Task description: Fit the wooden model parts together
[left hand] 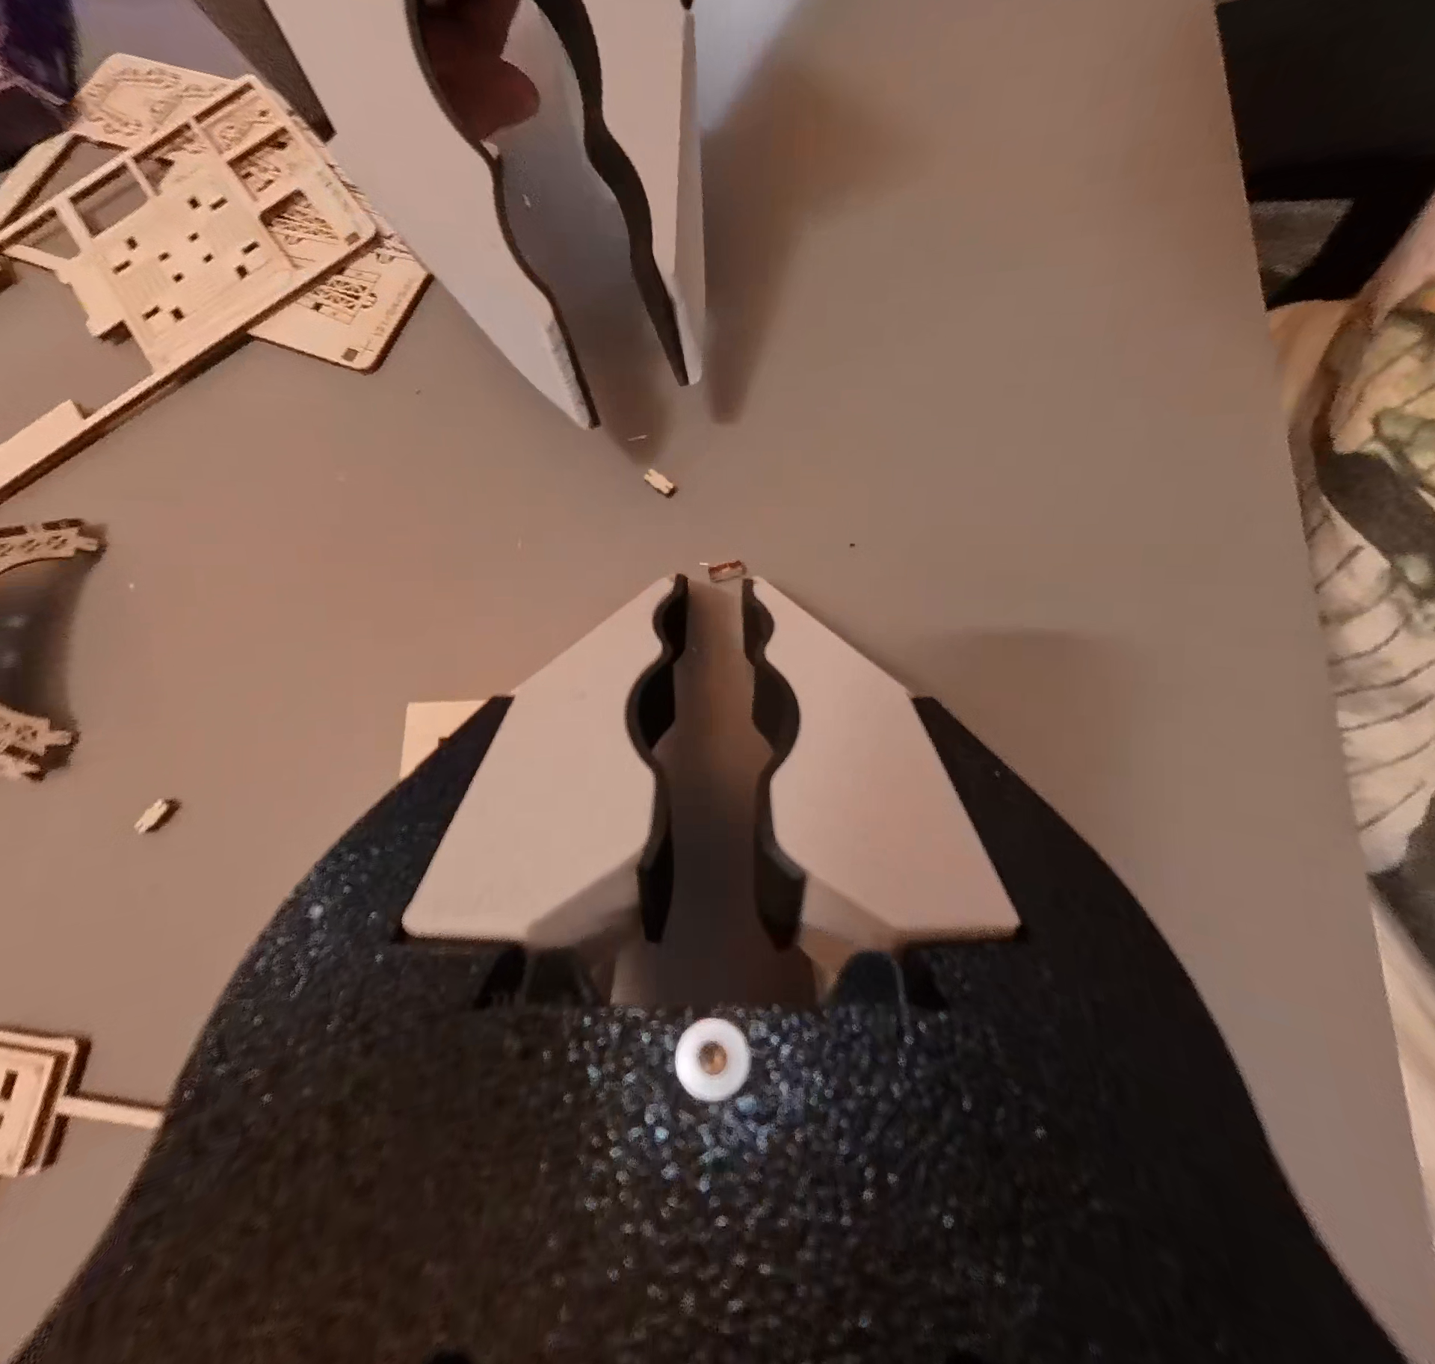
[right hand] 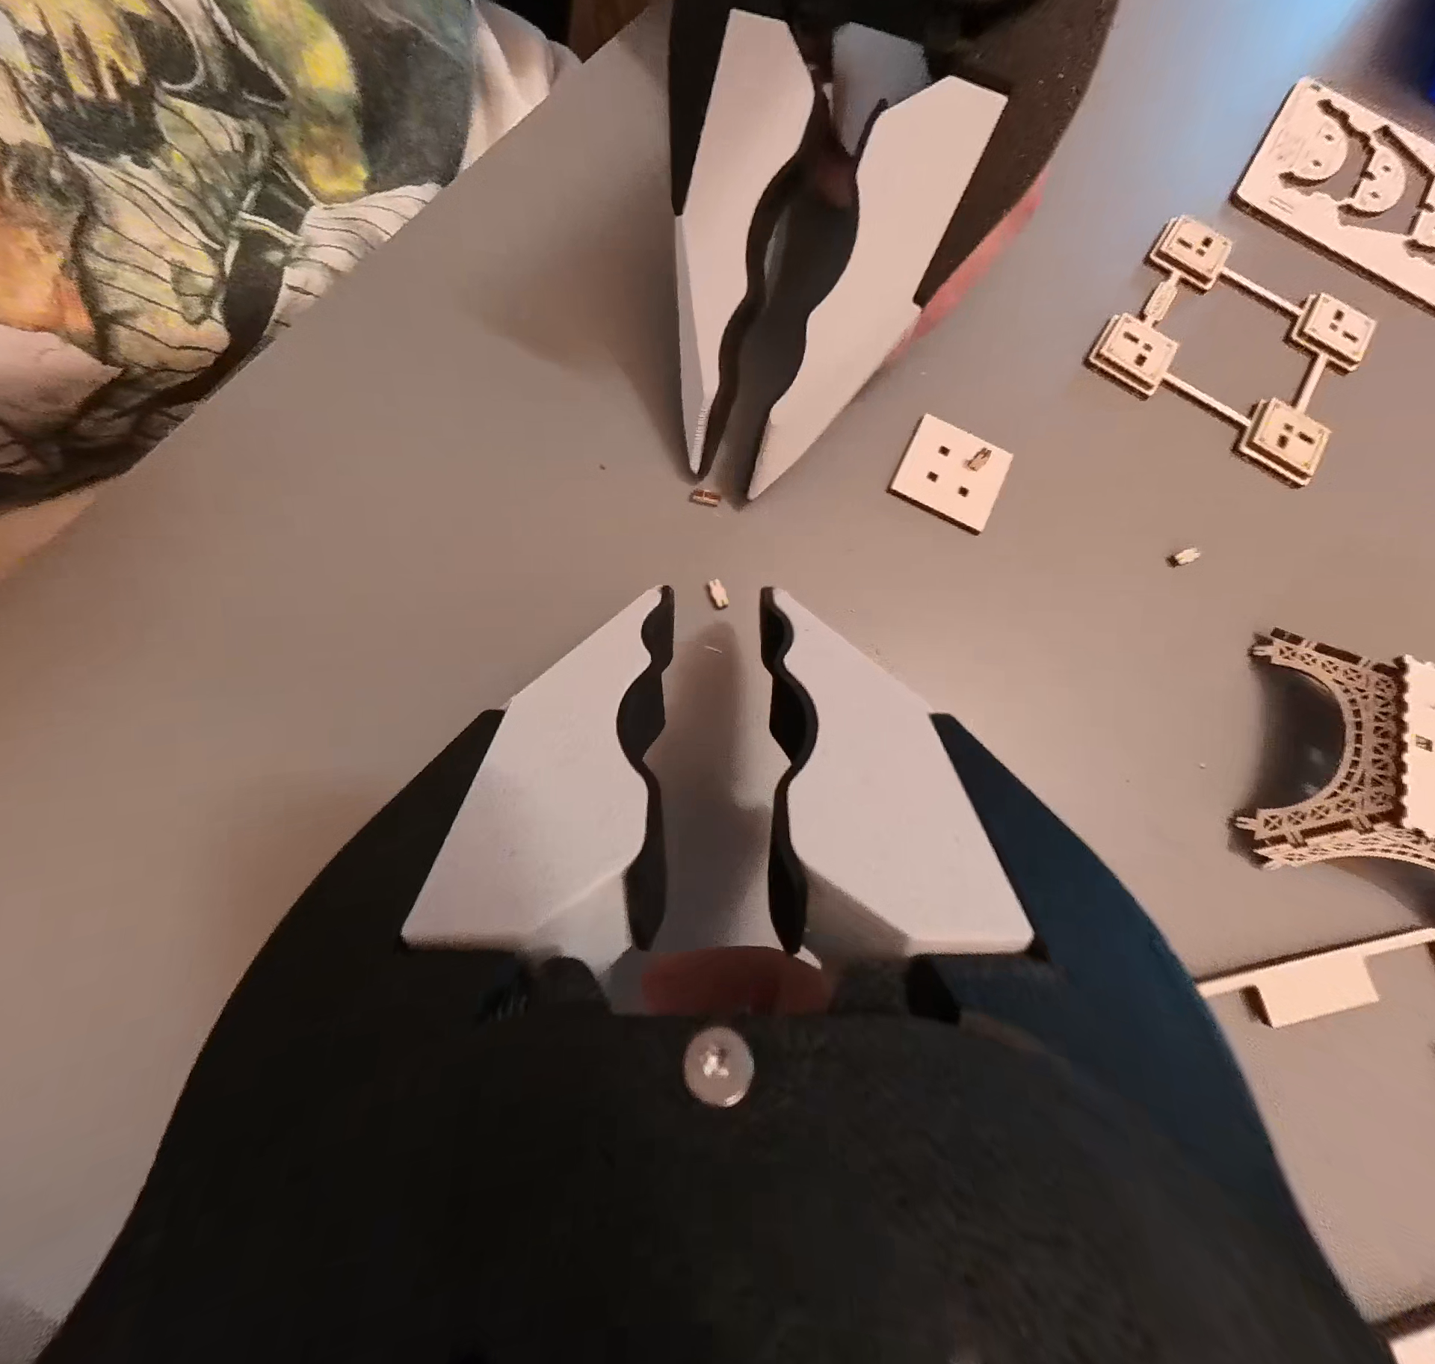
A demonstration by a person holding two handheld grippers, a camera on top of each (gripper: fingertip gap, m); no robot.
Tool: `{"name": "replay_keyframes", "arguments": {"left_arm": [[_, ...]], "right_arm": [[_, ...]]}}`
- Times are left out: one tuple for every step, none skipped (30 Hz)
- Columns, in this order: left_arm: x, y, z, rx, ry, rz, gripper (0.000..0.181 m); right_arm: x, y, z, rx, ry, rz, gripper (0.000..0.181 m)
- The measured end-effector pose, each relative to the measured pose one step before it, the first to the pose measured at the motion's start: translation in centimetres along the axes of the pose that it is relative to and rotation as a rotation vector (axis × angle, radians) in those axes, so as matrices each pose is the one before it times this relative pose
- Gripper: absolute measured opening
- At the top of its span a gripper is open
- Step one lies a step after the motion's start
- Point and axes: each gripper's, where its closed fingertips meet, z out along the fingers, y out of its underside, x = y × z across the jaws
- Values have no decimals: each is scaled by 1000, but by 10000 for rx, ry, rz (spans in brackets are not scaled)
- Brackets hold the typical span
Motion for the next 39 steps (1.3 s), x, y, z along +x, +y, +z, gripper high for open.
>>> {"name": "replay_keyframes", "arguments": {"left_arm": [[29, 5, 84, -40, 176, 131, 12], [1, -179, 55, 72, 142, 148, 13], [24, -82, 109, 25, 144, 91, 13], [10, 34, 167, -47, 139, -8, 13], [-28, -142, 106, 41, 95, -48, 11], [60, -31, 85, -22, 91, 13, 9], [75, -22, 39, -19, 53, 10, 6], [4, 14, -5, -12, -18, -62, 6], [58, 28, -48, 2, -12, -80, 6], [24, 52, -74, -1, -71, -47, 6], [-70, 80, -78, -14, -156, -115, 6], [-48, 69, -97, -10, -136, -179, 6], [-135, 71, -126, 4, -207, -190, 6], [-408, 68, -168, 15, -403, -144, 6], [-358, 74, -244, 27, -396, -22, 6], [-241, -93, -357, 115, -361, 111, 6], [-582, -313, -458, 191, -634, 186, 6], [-814, -459, -567, 235, -812, 234, 6], [-651, -488, -555, 221, -664, 246, 6], [-673, -515, -530, 230, -650, 225, 6], [-724, -541, -469, 242, -690, 225, 6], [-435, -550, -392, 240, -477, 258, 6], [-307, -566, -339, 238, -387, 277, 6], [-451, -484, -254, 191, -474, 308, 6], [-334, -349, -184, 128, -348, 317, 6], [-276, -204, -102, 73, -253, 263, 6], [-357, -108, -58, 41, -276, 161, 6], [-212, -167, -55, 118, -146, 87, 6], [56, -220, -47, 170, 65, -14, 6], [-99, -207, -58, 146, -34, -78, 6], [-103, -247, -77, 163, -47, 17, 6], [3, -186, -70, 114, 27, 45, 6], [-49, -77, -47, 34, 15, 4, 6], [-116, -96, -47, 41, -39, 34, 6], [28, -186, -68, 96, 52, 44, 6], [34, -186, -62, 81, 55, -27, 6], [-88, -125, -40, 54, -31, -17, 6], [-105, 6, -32, 15, -50, 25, 6], [-90, 69, -16, -8, -38, 0, 6]], "right_arm": [[-96, -23, 37, -12, -57, 18, 20], [-81, 11, 21, -32, -64, 53, 20], [-100, 15, -5, -28, -64, 61, 20], [-117, -1, -2, -13, -74, 50, 19], [-128, 3, -12, -7, -80, 38, 19], [-121, -17, -3, 8, -75, 51, 18], [-126, -3, 19, 1, -94, 51, 17], [-57, 24, 35, -18, -45, 26, 16], [46, 6, 34, -12, 26, -7, 16], [19, -6, 37, -1, 21, -25, 16], [15, -59, 28, 26, 17, -12, 16], [74, -137, 10, 60, 50, -17, 17], [150, -208, 20, 105, 97, -18, 17], [112, -247, 58, 116, 69, 18, 17], [157, -234, 109, 86, 80, 70, 18], [279, -140, 166, -1, 148, 96, 18], [251, -185, 203, 4, 133, 134, 19], [430, -229, 214, 41, 234, 289, 19], [687, -274, 193, 80, 330, 488, 20], [652, -526, 133, 291, 257, 603, 27], [546, -699, 53, 447, 157, 660, 28], [258, -762, 3, 529, -29, 587, 28], [-4, -829, -13, 614, -178, 633, 29], [16, -712, 26, 544, -179, 736, 28], [-117, -556, 61, 426, -297, 719, 30], [-350, -499, 66, 394, -428, 647, 32], [-141, -380, 23, 339, -288, 632, 28], [-201, -379, 4, 333, -337, 531, 26], [-361, -376, -53, 338, -440, 475, 22], [-234, -282, -80, 268, -340, 437, 14], [-72, -212, -73, 210, -237, 382, 14], [-243, -225, -91, 216, -318, 316, 15], [-182, -199, -84, 199, -263, 338, 11], [-133, -68, -34, 110, -239, 307, 11], [-89, -33, -12, 82, -205, 243, 10], [-65, -87, 1, 106, -169, 180, 8], [-61, -64, -9, 93, -136, 149, 7], [45, 60, 5, -1, -47, 130, 4], [216, 199, 2, -94, 83, 83, 7]]}}
